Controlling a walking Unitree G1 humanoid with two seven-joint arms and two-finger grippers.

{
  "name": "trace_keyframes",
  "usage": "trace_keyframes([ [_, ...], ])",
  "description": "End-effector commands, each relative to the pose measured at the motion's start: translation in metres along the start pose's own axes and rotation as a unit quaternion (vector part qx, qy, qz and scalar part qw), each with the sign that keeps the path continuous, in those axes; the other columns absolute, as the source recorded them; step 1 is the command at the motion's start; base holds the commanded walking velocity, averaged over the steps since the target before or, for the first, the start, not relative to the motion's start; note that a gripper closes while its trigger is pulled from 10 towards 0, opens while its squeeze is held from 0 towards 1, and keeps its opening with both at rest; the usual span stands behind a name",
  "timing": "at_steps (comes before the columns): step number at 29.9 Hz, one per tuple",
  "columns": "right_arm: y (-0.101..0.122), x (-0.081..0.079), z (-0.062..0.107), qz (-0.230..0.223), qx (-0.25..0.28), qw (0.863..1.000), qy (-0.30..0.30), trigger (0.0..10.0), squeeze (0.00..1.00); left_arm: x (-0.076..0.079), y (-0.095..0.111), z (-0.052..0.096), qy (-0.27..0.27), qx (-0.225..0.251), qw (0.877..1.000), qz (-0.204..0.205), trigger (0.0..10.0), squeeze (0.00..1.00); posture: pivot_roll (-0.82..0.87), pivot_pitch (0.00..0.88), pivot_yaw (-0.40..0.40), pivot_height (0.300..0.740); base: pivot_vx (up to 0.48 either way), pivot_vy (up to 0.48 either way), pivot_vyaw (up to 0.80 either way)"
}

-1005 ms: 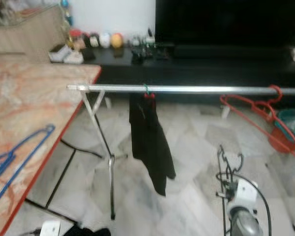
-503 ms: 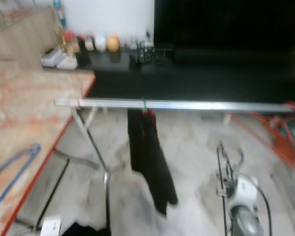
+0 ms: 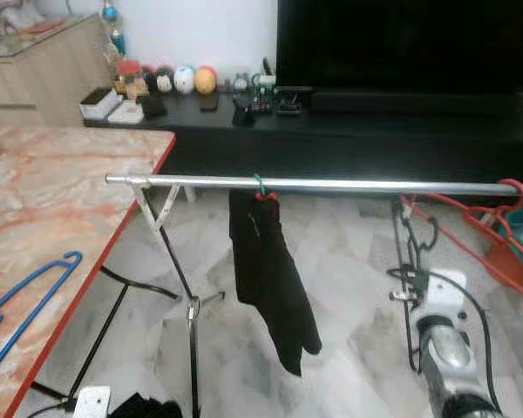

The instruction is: Hang hanger

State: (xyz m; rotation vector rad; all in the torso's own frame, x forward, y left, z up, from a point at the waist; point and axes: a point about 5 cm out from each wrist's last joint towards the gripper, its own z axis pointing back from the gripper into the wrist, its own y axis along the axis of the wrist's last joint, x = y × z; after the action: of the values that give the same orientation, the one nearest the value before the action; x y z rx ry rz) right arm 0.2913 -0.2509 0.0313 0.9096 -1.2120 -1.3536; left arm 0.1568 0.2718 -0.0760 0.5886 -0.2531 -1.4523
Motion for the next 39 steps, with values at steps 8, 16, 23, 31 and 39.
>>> trace_keyframes([
  [8, 0.035, -0.005, -0.021, 0.011, 0.032, 0.999, 0.018, 10.0, 0.0, -0.002, -0.003, 0.001, 0.004, -0.001, 1.0, 0.0, 10.0, 0.0, -0.03, 0.0, 0.056, 0.74, 0.0, 0.0, 0.0],
  [16, 0.033, -0.011, -0.02, 0.011, 0.034, 0.999, 0.031, 10.0, 0.0, -0.002, -0.003, 0.001, 0.004, -0.001, 1.0, 0.001, 10.0, 0.0, -0.03, 0.0, 0.055, 0.74, 0.0, 0.0, 0.0],
  [23, 0.032, -0.011, -0.019, 0.01, 0.034, 0.999, 0.032, 10.0, 0.0, -0.003, -0.003, 0.001, 0.005, 0.0, 1.0, 0.002, 10.0, 0.0, -0.03, 0.0, 0.057, 0.74, 0.191, 0.0, 0.0],
  [31, 0.031, -0.012, -0.018, 0.007, 0.034, 0.999, 0.034, 10.0, 0.0, -0.003, -0.003, 0.001, 0.005, 0.0, 1.0, 0.003, 10.0, 0.0, -0.03, 0.0, 0.056, 0.74, 0.299, 0.0, 0.0],
  [39, 0.03, -0.013, -0.018, 0.008, 0.032, 0.999, 0.036, 10.0, 0.0, -0.003, -0.003, 0.001, 0.006, 0.001, 1.0, 0.003, 10.0, 0.0, -0.02, 0.0, 0.054, 0.74, 0.323, 0.0, 0.0],
])
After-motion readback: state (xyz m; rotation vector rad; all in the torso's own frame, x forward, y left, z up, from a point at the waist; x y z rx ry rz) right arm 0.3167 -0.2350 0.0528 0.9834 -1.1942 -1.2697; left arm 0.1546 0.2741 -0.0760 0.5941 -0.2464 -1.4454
